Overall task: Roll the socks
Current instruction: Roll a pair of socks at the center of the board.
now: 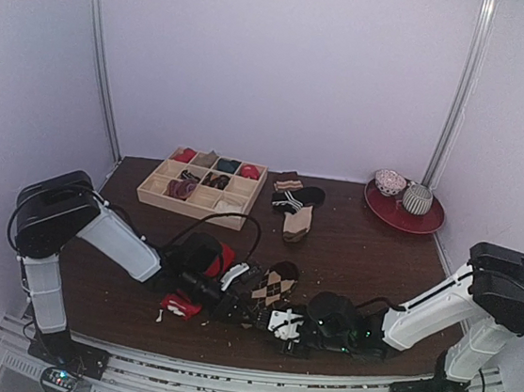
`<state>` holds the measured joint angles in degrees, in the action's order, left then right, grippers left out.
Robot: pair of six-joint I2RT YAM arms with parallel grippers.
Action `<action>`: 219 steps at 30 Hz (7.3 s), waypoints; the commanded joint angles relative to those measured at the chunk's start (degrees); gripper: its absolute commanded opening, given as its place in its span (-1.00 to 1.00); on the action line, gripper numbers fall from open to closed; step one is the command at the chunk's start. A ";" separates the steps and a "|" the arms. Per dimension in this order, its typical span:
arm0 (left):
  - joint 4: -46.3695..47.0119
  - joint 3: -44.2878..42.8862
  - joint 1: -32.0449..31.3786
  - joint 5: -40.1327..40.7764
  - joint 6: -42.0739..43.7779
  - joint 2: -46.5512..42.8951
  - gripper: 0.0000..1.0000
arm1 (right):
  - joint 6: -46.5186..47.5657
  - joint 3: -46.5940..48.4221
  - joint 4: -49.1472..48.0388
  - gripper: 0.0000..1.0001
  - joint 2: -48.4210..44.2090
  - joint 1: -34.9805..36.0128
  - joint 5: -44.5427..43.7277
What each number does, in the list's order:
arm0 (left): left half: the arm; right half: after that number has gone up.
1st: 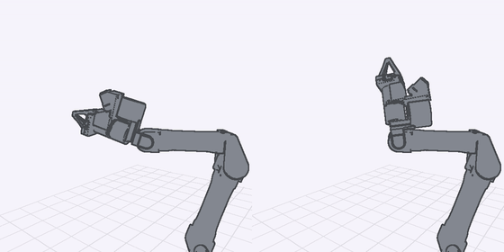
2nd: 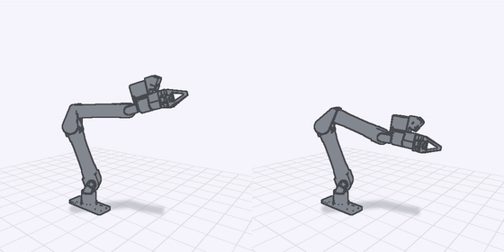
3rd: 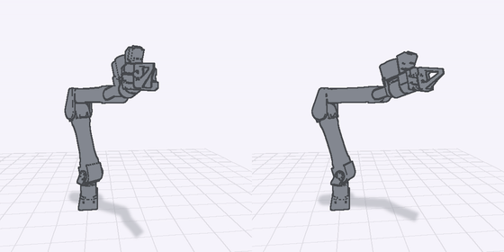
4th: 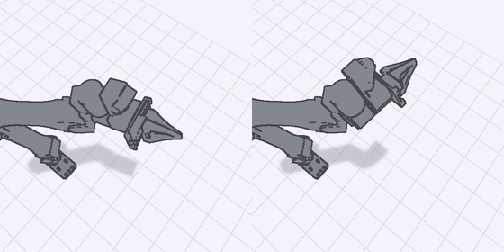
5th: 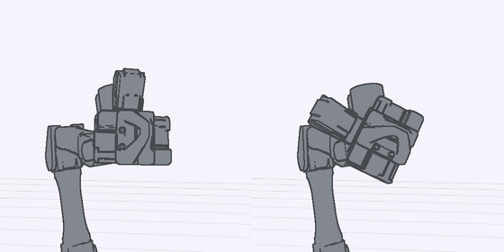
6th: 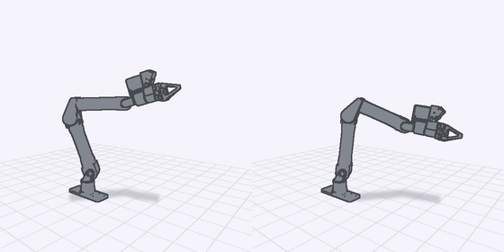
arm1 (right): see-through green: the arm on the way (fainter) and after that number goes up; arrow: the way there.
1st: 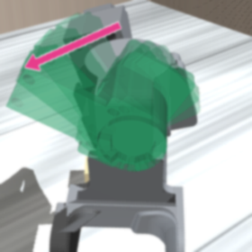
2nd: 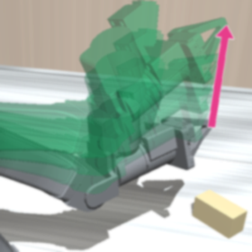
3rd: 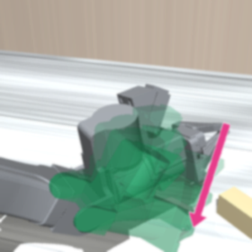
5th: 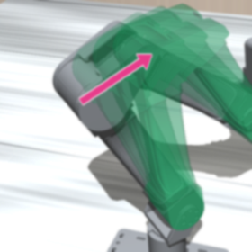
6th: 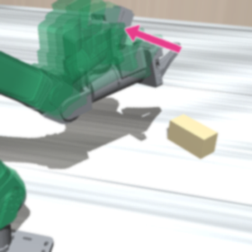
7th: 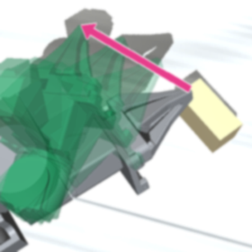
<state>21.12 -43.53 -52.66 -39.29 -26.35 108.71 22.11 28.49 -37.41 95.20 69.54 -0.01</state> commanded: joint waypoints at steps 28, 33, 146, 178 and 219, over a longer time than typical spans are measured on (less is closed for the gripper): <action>0.17 15.07 -4.18 21.49 17.31 -30.57 0.29 | -30.79 10.48 24.18 -0.82 11.14 -9.08 28.73; 6.50 15.66 -5.49 18.54 20.38 -27.57 0.29 | -36.53 11.60 24.95 -0.81 16.36 -11.90 34.18; 4.38 2.66 -1.65 15.00 25.94 -5.90 -0.46 | -35.12 10.94 20.63 -0.79 19.50 -19.19 38.88; -29.30 -9.60 1.68 4.81 11.14 11.51 -1.00 | 1.28 -0.90 0.48 0.47 -6.53 -3.79 -1.13; 2.54 1.18 0.98 12.63 31.30 -14.72 0.43 | -34.93 2.19 12.42 -0.60 15.29 -16.69 32.99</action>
<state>15.33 -41.52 -51.31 -25.76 -2.50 91.22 -8.91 32.97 -42.72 104.25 53.43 25.39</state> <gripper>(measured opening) 0.727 0.204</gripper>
